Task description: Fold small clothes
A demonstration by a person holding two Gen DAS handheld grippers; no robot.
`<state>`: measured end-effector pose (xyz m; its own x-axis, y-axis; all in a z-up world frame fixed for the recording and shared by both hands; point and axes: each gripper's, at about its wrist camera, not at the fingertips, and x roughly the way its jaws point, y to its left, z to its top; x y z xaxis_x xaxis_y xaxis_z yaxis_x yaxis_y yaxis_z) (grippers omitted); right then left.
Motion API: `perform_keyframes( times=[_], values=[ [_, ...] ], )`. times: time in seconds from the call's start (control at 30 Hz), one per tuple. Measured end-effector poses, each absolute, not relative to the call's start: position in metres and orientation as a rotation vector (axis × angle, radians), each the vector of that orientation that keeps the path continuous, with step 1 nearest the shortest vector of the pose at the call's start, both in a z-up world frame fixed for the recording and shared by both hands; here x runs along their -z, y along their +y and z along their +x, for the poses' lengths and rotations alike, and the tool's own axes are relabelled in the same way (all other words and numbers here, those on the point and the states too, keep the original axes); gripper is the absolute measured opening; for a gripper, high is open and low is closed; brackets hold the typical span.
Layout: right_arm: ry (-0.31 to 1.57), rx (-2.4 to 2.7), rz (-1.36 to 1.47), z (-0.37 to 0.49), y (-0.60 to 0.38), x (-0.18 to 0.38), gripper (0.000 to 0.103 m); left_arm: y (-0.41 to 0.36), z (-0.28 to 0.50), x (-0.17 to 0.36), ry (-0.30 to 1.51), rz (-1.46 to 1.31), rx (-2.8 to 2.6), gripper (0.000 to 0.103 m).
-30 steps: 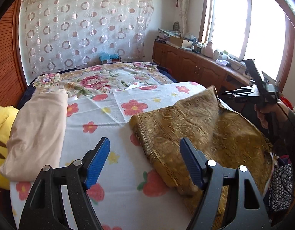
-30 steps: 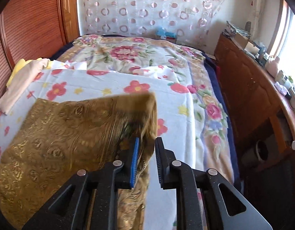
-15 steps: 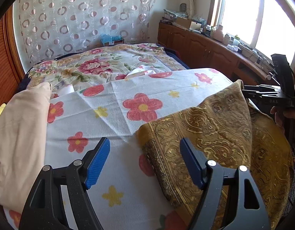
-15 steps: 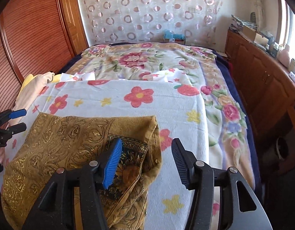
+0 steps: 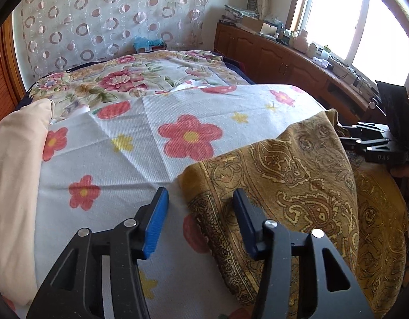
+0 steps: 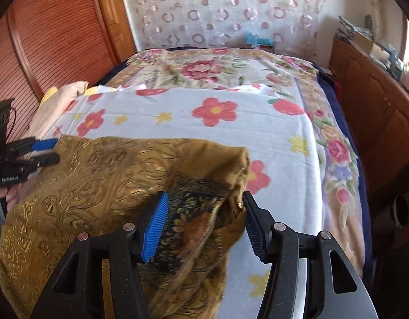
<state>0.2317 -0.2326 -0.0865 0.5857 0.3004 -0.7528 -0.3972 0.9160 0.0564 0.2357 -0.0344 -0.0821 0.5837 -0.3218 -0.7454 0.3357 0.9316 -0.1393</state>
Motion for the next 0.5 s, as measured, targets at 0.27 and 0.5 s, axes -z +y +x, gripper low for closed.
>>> perform_keyframes(
  times=[0.27,0.5],
  values=[
    [0.809,-0.444,-0.144,0.218,-0.232,0.068,0.01,-0.041,0.232,0.071,0.892,-0.031,0.452,0.007],
    [0.531,-0.444,-0.116,0.143,-0.24,-0.014,0.009,-0.033,0.156,-0.049,0.584,-0.004,0.477,0.006]
  ],
)
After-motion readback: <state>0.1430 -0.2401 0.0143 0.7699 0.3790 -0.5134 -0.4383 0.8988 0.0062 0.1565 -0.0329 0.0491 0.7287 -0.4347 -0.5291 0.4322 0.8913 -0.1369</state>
